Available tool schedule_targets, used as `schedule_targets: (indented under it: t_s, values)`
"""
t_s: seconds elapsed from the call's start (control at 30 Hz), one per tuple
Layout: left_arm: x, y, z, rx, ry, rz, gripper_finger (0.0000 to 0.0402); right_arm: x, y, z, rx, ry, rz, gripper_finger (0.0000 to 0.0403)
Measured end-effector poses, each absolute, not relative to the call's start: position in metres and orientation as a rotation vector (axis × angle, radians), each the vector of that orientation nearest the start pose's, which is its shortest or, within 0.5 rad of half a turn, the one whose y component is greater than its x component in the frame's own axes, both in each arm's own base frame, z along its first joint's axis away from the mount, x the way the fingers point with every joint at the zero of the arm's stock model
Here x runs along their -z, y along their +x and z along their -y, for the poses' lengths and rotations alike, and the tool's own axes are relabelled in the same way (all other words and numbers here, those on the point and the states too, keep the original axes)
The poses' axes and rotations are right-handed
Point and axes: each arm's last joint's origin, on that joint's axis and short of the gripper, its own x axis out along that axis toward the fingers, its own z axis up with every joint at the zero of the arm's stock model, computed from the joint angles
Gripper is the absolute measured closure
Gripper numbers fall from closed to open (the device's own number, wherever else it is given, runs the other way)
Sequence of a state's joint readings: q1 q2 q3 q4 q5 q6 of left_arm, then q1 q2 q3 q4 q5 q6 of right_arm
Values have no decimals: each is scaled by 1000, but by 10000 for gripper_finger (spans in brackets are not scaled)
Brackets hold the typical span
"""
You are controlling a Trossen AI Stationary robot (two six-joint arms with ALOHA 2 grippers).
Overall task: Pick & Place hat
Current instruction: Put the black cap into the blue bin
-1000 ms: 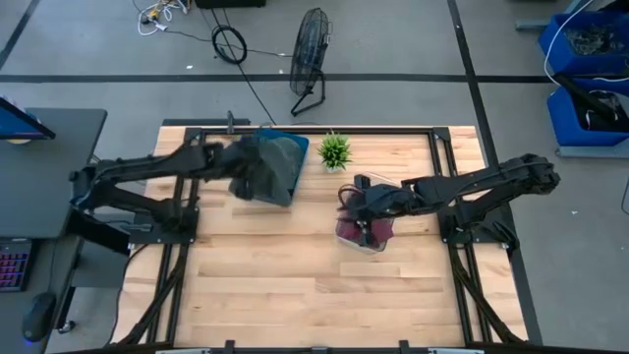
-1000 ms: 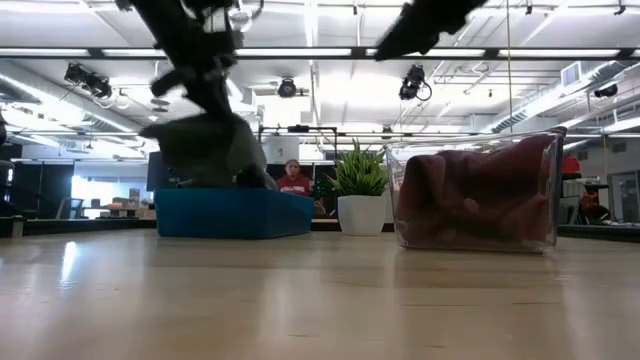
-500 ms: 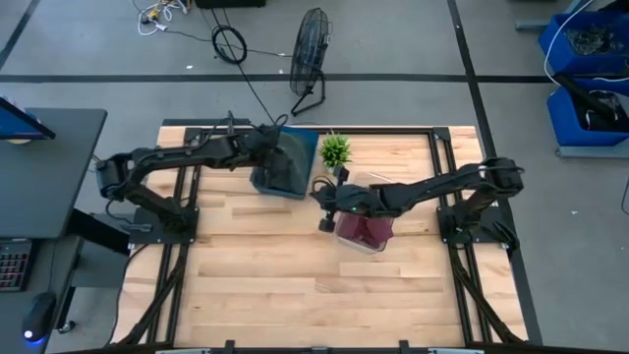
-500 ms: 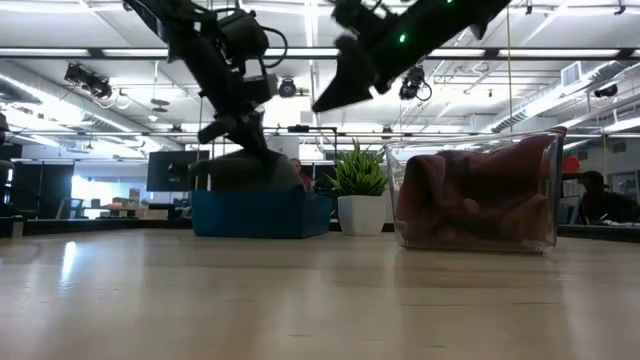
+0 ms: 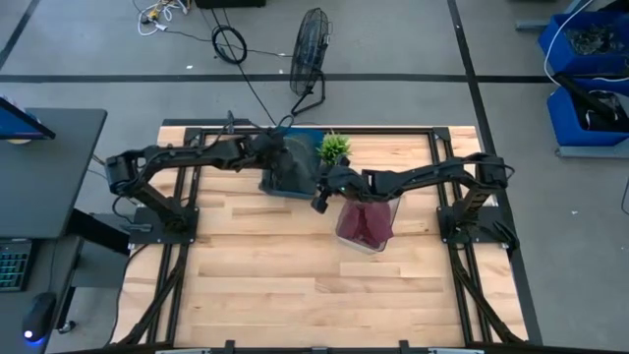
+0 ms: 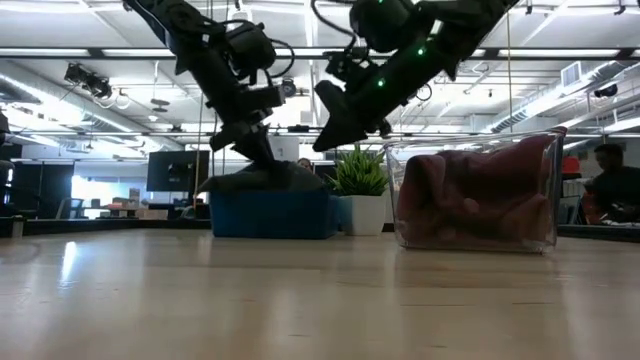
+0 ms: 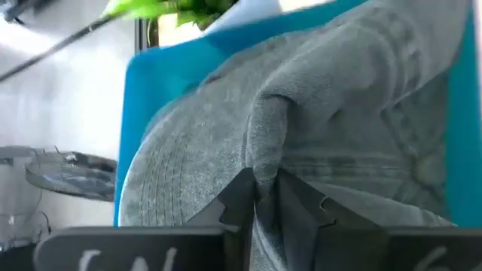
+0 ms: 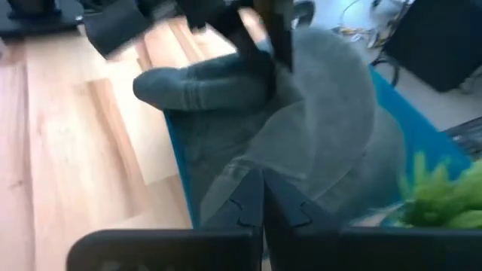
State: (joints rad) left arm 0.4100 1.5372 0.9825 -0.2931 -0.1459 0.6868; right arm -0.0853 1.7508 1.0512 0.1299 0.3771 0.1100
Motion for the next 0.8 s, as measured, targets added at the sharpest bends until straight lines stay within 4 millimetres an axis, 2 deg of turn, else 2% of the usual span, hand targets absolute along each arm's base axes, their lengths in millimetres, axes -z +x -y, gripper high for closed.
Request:
schedule_targets:
  t_s: [0.3,0.5,0.57,0.63,0.73,0.8]
  values:
    - [-231,301,-110,-240,589,-855,268,-179,375,53,492,68,-597,402]
    - [-246,295,-82,-530,630,-919,236,-175,375,54,495,66,-616,402]
    - [-249,288,-73,-589,549,-922,240,-175,375,54,496,66,-613,402]
    - [-248,282,-68,-657,356,-896,252,-175,374,54,511,60,-615,403]
    - [-238,273,-69,-786,89,-916,284,-176,374,55,541,51,-610,403]
    - [-226,272,-72,-832,29,-936,314,-175,374,57,556,66,-609,403]
